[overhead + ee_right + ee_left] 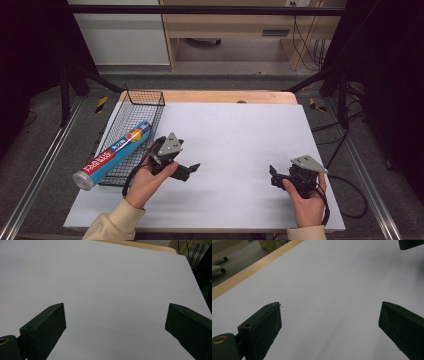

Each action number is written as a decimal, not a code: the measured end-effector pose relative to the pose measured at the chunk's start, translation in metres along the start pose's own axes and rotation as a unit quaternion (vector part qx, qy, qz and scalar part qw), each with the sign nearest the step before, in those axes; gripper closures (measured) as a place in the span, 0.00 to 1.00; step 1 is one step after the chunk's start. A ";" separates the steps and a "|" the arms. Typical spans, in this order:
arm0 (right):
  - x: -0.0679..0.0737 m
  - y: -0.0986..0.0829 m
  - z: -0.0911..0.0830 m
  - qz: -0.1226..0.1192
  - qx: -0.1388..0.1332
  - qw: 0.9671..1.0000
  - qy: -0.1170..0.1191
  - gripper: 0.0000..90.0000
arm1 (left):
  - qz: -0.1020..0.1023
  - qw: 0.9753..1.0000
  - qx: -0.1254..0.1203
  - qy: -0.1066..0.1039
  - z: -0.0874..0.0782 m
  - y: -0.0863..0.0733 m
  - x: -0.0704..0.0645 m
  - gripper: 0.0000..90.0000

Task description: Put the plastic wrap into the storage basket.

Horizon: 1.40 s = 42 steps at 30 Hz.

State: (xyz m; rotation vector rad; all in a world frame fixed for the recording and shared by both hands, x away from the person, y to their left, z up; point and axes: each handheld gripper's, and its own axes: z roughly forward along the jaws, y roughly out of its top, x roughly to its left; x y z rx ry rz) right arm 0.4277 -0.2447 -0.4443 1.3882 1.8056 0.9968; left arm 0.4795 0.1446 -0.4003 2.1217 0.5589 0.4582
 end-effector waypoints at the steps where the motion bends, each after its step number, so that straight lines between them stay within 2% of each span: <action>1: -0.001 -0.001 0.000 0.001 0.002 1.000 0.000 0.04 | 0.001 1.000 0.000 -0.001 0.003 -0.001 -0.001 0.05; 11: -0.009 -0.008 -0.005 0.005 0.008 1.000 -0.003 0.04 | 0.016 1.000 -0.013 -0.015 0.024 -0.016 -0.008 0.05; 20: -0.014 -0.011 -0.006 0.010 0.015 1.000 -0.006 0.04 | 0.025 1.000 -0.008 -0.013 0.031 -0.025 -0.009 0.05; 25: -0.017 -0.015 -0.004 0.013 0.028 1.000 -0.003 0.04 | 0.011 1.000 -0.006 -0.014 0.035 -0.036 -0.007 0.05; 33: -0.017 -0.021 0.002 0.009 0.056 0.998 0.013 0.04 | -0.015 1.000 -0.020 -0.015 0.036 -0.052 -0.008 0.05; 36: -0.016 -0.021 0.002 0.003 0.055 0.998 0.014 0.04 | -0.011 1.000 -0.012 -0.015 0.033 -0.058 -0.011 0.05; 42: -0.016 -0.024 0.007 0.001 0.068 0.998 0.005 0.06 | -0.013 1.000 -0.026 0.006 0.020 -0.063 -0.014 0.05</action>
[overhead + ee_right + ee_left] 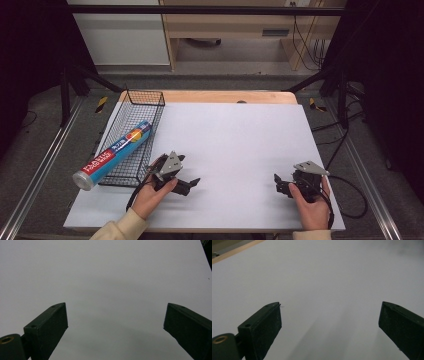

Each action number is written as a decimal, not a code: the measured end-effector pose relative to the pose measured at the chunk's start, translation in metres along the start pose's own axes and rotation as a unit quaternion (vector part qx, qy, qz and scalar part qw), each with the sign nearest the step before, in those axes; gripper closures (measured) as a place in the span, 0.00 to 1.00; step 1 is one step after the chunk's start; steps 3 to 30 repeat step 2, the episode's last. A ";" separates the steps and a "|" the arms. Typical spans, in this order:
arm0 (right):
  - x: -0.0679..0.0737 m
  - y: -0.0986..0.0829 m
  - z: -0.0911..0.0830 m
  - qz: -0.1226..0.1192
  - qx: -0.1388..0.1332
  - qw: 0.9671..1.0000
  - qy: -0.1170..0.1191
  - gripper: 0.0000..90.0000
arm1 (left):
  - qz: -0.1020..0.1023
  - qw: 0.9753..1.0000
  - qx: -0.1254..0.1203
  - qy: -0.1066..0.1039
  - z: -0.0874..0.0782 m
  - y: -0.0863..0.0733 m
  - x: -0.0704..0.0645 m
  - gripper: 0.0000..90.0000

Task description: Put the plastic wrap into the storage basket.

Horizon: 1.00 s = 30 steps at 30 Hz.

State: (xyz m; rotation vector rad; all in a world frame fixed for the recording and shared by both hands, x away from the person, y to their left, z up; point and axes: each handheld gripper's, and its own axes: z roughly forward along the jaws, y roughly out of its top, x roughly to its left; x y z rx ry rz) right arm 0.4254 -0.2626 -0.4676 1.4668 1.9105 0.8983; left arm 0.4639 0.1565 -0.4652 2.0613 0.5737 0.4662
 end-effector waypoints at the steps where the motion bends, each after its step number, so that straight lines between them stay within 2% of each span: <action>1: -0.001 -0.001 0.001 -0.007 -0.007 1.000 -0.004 0.06 | -0.002 1.000 -0.004 0.006 -0.005 0.000 0.000 0.05; 30: -0.002 -0.001 0.002 -0.011 -0.008 1.000 -0.007 0.06 | -0.005 1.000 -0.006 0.009 -0.008 -0.001 0.001 0.05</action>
